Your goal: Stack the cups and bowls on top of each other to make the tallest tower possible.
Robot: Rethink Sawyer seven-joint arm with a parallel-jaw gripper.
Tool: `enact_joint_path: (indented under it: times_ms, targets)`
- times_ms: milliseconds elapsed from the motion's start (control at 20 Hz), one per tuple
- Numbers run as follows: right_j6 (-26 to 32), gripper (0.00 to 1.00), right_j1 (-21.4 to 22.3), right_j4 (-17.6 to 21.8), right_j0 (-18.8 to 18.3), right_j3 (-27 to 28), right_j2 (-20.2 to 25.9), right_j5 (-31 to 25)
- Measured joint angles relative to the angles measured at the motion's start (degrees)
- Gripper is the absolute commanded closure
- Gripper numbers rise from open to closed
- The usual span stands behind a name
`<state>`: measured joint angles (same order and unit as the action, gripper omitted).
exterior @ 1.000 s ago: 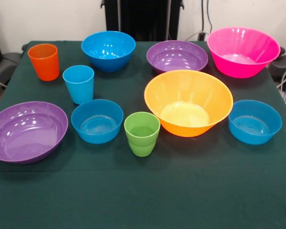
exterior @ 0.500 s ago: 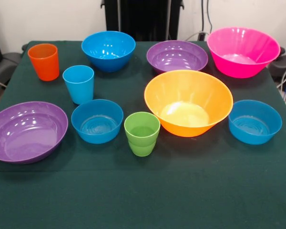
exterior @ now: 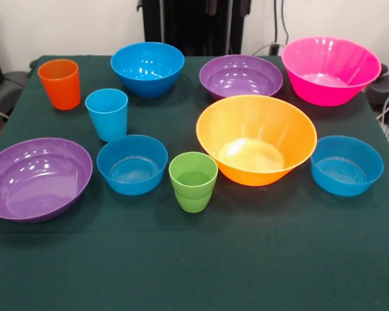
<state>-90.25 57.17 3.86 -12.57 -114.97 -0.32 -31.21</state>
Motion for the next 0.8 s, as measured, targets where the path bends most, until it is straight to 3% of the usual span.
enact_joint_path:
  times_ms: [800]
  targets:
    - [0.00,0.00,-5.68,4.04,-4.02,5.21,0.64,0.06]
